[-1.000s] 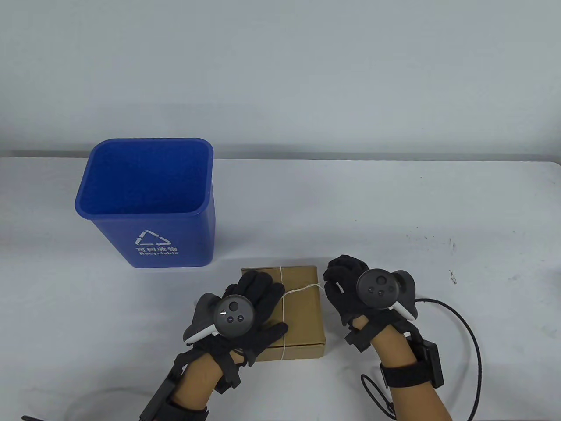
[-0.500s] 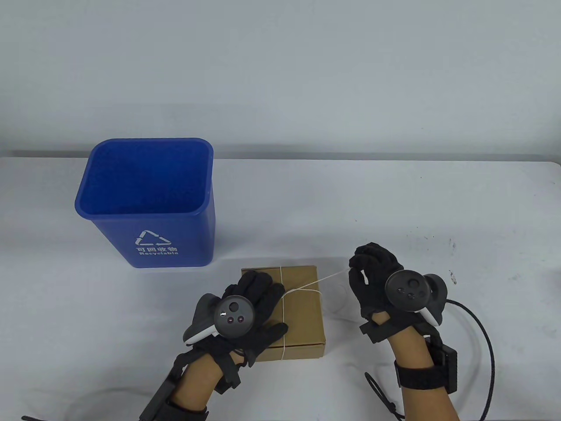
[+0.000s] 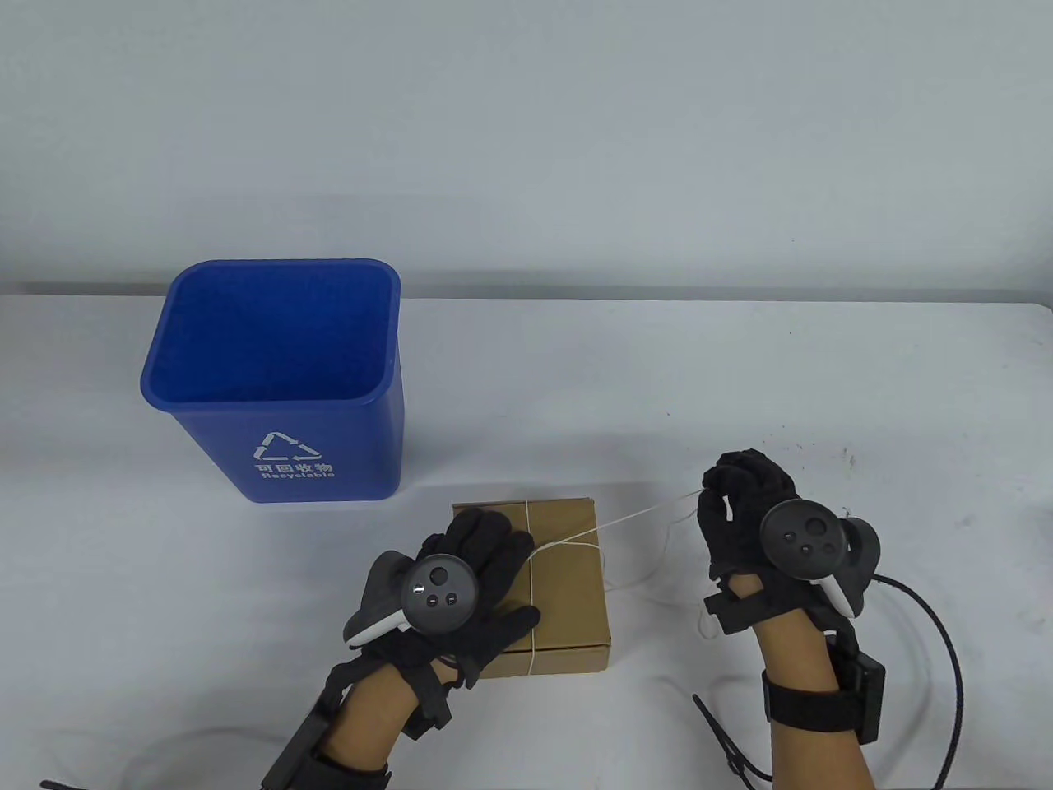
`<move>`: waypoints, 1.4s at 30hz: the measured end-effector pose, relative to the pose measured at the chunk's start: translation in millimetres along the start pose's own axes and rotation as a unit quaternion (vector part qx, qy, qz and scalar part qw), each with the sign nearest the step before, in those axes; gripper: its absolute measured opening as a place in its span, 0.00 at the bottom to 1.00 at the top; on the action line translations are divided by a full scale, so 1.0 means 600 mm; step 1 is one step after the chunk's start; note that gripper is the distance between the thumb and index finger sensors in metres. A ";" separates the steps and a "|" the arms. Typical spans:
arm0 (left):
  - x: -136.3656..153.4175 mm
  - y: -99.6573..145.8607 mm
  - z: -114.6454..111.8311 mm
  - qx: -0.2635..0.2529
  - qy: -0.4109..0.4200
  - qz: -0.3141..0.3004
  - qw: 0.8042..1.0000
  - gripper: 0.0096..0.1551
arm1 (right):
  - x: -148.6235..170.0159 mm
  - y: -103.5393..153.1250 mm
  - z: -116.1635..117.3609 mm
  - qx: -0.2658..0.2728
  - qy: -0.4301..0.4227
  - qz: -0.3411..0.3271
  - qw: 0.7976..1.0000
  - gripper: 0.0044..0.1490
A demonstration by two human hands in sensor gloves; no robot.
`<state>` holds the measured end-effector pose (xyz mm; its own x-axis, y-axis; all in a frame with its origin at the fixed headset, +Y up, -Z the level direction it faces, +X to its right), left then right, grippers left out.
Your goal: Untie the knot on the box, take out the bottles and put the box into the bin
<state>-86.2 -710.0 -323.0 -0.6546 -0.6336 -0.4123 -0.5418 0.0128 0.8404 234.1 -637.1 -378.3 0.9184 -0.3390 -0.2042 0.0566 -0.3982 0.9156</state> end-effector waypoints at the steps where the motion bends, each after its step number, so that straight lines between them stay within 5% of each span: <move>1: 0.000 0.000 0.000 0.000 0.000 0.000 1.000 0.51 | 0.006 0.000 -0.001 0.000 0.000 0.007 1.000 0.22; 12: 0.000 0.001 0.000 0.000 0.000 0.000 1.000 0.51 | 0.054 0.000 -0.001 -0.006 0.053 0.080 0.995 0.22; 16: 0.000 0.001 0.000 0.000 0.000 0.000 1.000 0.51 | 0.055 -0.002 0.026 -0.059 0.066 0.088 0.992 0.23; 22: 0.000 0.001 0.000 0.000 0.000 0.000 1.000 0.51 | 0.012 -0.003 0.045 -0.075 0.053 0.034 0.995 0.29; 29: 0.000 0.001 0.000 0.000 0.001 0.000 1.000 0.51 | -0.085 0.010 0.117 -0.184 0.024 -0.097 0.978 0.32; 33: 0.000 0.001 0.000 0.000 0.002 0.000 1.000 0.51 | -0.113 0.018 0.148 -0.194 0.073 -0.123 0.971 0.33; 42: 0.000 0.000 0.000 0.000 0.004 0.000 1.000 0.51 | -0.126 0.021 0.173 -0.225 0.038 -0.136 0.964 0.35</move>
<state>-86.0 -710.0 -322.9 -0.6506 -0.6399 -0.4091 -0.5413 0.0129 0.8407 124.7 -704.8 -387.0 0.8708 -0.2038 -0.4473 0.4476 -0.0474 0.8930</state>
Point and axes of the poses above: the tracker on the back of each hand, its own x axis roughly to the little-finger side, its own y axis roughly from the fingertips to the wrist, z = x × y, the point moved 5 cm from there along -y, roughly from the wrist to the fingertips, and after that the axes turned 12 degrees about y, right-handed, at the moved point
